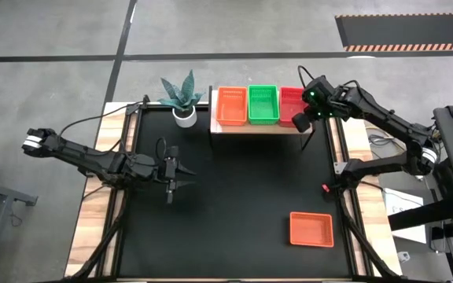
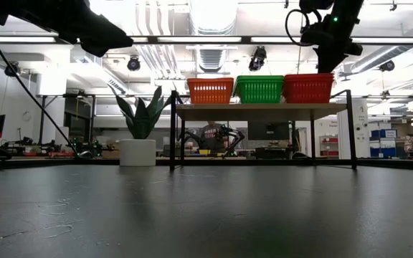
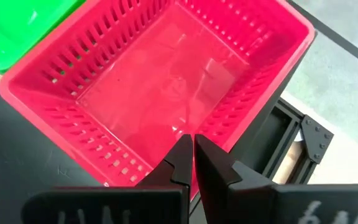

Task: Stack baskets on shelf by color
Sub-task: Stack the red bin on top of the red bins on the shelf

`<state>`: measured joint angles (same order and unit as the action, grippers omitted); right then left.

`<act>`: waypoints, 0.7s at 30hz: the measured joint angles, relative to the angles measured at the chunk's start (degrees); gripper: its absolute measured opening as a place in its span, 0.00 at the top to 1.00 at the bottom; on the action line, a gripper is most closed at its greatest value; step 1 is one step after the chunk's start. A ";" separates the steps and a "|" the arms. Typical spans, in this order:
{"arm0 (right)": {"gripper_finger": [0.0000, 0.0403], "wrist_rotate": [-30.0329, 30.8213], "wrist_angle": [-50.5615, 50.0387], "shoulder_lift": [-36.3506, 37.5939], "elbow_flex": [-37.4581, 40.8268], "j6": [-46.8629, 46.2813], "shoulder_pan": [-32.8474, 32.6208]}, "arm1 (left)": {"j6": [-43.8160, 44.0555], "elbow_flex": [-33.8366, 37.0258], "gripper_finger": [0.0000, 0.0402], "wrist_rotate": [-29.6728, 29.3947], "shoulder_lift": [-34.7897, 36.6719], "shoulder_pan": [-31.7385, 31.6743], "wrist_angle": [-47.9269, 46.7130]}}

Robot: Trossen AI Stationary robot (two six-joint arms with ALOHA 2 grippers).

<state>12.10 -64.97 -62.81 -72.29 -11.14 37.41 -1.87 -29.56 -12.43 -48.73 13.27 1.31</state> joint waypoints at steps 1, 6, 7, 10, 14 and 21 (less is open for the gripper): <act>0.98 0.00 -0.24 0.00 -0.16 -0.01 0.00 | 0.00 0.00 0.72 0.00 0.00 0.00 -0.01; 0.98 0.09 -1.67 0.07 -0.51 -0.73 0.00 | 0.00 0.00 0.72 0.00 0.00 0.00 -0.03; 0.98 0.13 -2.06 0.09 -0.51 -0.87 0.00 | 0.00 0.00 0.72 0.00 0.00 -0.02 -0.03; 0.98 0.47 -2.99 0.03 -0.51 -0.94 0.00 | 0.00 0.00 0.72 0.00 0.00 -0.02 -0.03; 0.98 2.05 -3.83 -0.22 -0.51 -0.98 0.00 | 0.00 0.00 0.72 0.00 0.00 0.00 -0.03; 0.98 0.99 -3.54 -0.24 -0.51 -1.00 -0.01 | 0.00 0.00 0.72 0.00 0.00 0.00 -0.03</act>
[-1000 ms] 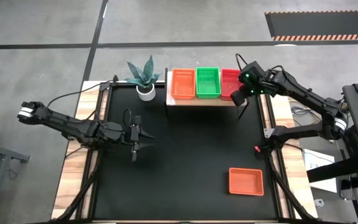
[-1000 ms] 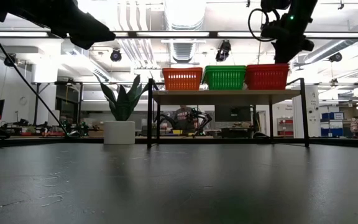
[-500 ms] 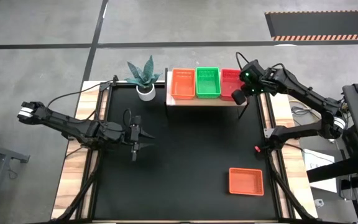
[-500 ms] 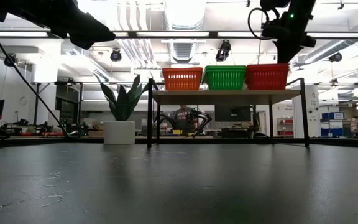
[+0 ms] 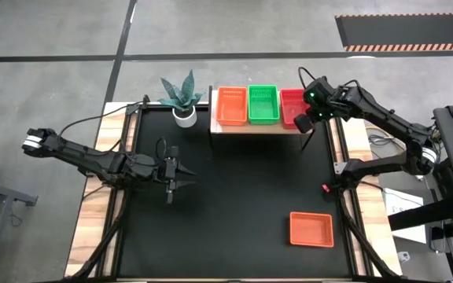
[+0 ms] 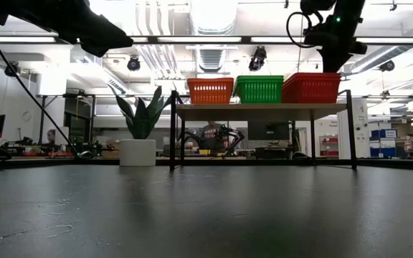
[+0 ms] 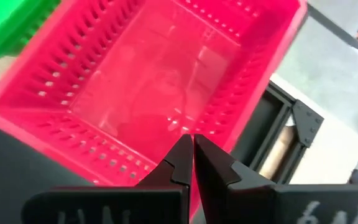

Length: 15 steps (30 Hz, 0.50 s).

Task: Stack baskets on shelf by color
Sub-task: Stack the red bin on top of the red bins on the shelf, then stack the orange bin on top of the orange bins on the shelf

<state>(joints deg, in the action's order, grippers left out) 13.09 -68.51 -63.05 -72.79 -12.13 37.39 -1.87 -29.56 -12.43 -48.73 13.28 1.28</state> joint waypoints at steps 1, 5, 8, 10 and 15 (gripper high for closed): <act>0.98 -0.82 0.29 0.03 -0.03 -0.07 -0.01 | 0.00 0.00 0.72 0.00 0.00 0.00 0.00; 0.98 -3.52 0.29 0.43 -2.22 -0.80 -0.62 | 0.00 0.00 0.72 0.00 0.00 0.00 0.02; 0.98 -4.54 0.13 1.41 -4.29 -1.05 -3.07 | 0.00 0.00 0.72 0.00 0.00 -0.02 0.31; 0.98 -5.00 0.11 2.12 -5.59 -1.90 -5.61 | 0.00 0.00 0.72 0.01 0.00 0.00 0.76; 0.98 -6.09 0.23 4.17 -6.97 -7.16 -15.45 | -0.02 0.00 0.72 0.01 0.02 -0.02 0.95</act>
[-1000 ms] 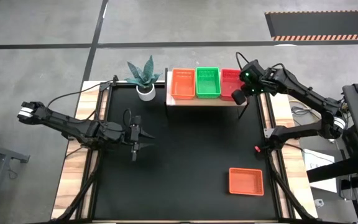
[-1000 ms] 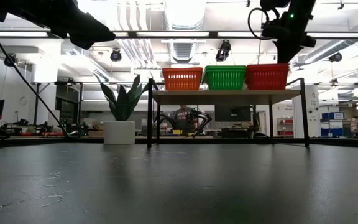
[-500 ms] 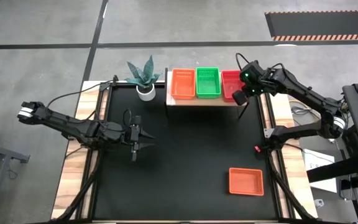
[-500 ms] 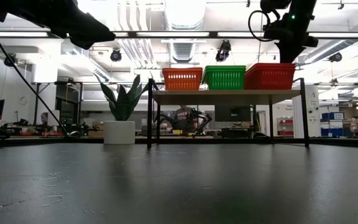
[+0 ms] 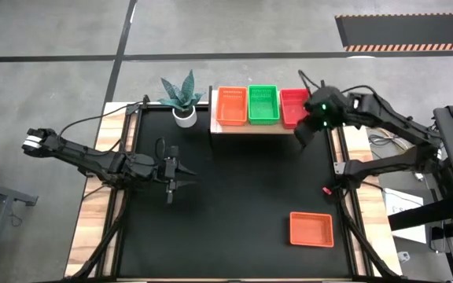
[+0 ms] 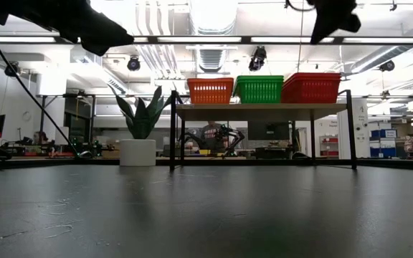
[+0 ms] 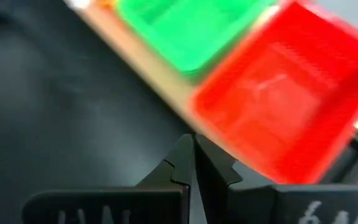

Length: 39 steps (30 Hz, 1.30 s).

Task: Stack baskets on shelf by color
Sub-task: Stack the orange bin on top of the orange bins on the shelf

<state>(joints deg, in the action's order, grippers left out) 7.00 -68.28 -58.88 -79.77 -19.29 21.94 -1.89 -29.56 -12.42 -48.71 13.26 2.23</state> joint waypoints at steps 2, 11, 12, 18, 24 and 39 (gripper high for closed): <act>0.98 0.02 0.06 0.40 0.20 -3.34 -4.98 | 0.00 -0.02 0.72 -0.01 0.00 0.00 0.60; 0.98 0.03 -0.06 -1.98 0.66 -21.91 -29.83 | 0.07 -0.02 0.72 0.01 0.00 0.00 2.82; 0.98 0.08 -0.06 -2.47 0.66 -24.63 -32.21 | 0.07 -0.02 0.72 0.01 0.00 0.00 3.00; 0.98 0.50 -0.50 -6.74 0.66 -40.88 -43.19 | 0.07 -0.02 0.72 0.01 0.00 0.00 3.27; 0.98 -0.02 -0.47 -12.77 0.66 -52.27 -49.16 | 0.04 -0.02 0.72 0.01 0.00 0.00 3.24; 0.86 -13.03 0.17 -29.30 0.68 -70.88 -54.74 | 0.07 0.76 0.72 0.01 0.00 0.00 3.44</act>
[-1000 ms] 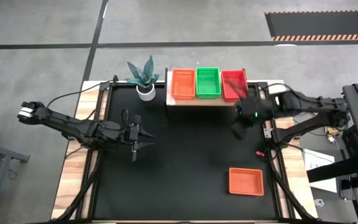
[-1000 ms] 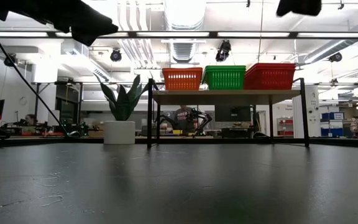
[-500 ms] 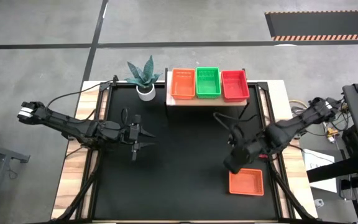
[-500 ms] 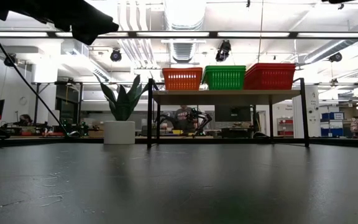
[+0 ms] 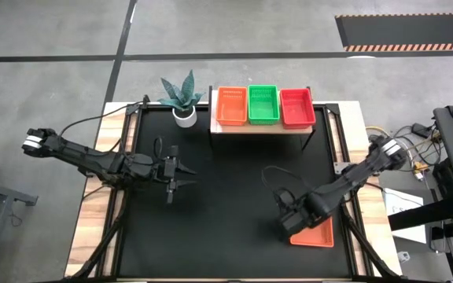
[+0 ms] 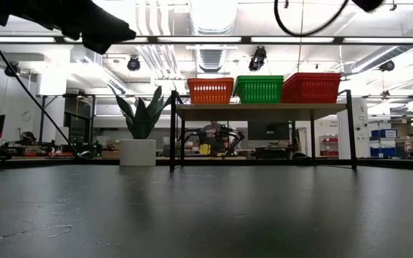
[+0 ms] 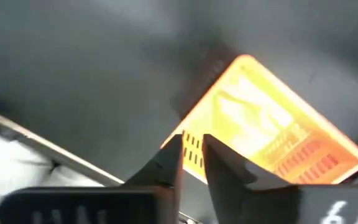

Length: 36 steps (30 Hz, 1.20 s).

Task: Stack baskets on shelf by color
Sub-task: Stack the orange bin on top of the orange bins on the shelf

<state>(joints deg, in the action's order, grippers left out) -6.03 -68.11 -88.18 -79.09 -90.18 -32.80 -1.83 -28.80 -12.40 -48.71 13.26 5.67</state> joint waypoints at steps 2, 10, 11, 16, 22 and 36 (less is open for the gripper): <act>0.80 -0.57 -0.01 -2.35 0.00 -2.73 -0.64 | -0.02 0.04 0.72 0.00 0.00 0.02 -0.17; 0.59 -1.97 1.46 -8.66 0.01 -4.94 -1.09 | -0.04 0.31 0.72 0.00 -0.68 0.00 -0.23; 0.57 -1.97 1.60 -8.95 -0.01 -4.80 -1.09 | -0.05 0.35 0.72 0.00 -0.77 0.00 -0.31; 0.53 -1.90 1.52 -10.24 -0.02 -5.55 -1.10 | -0.52 0.35 0.72 0.00 -0.79 0.00 -0.24; 0.54 -1.43 1.56 -12.62 0.09 -5.60 -1.09 | -0.52 0.35 0.72 0.00 -0.79 0.00 -0.20; 0.95 -1.43 4.35 -15.62 0.11 -4.89 -1.34 | -0.50 0.35 0.72 0.00 -0.79 0.00 -0.15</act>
<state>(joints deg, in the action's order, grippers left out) -7.47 -63.76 -103.79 -78.98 -95.07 -34.14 -2.33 -28.45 -12.40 -49.50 13.26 5.52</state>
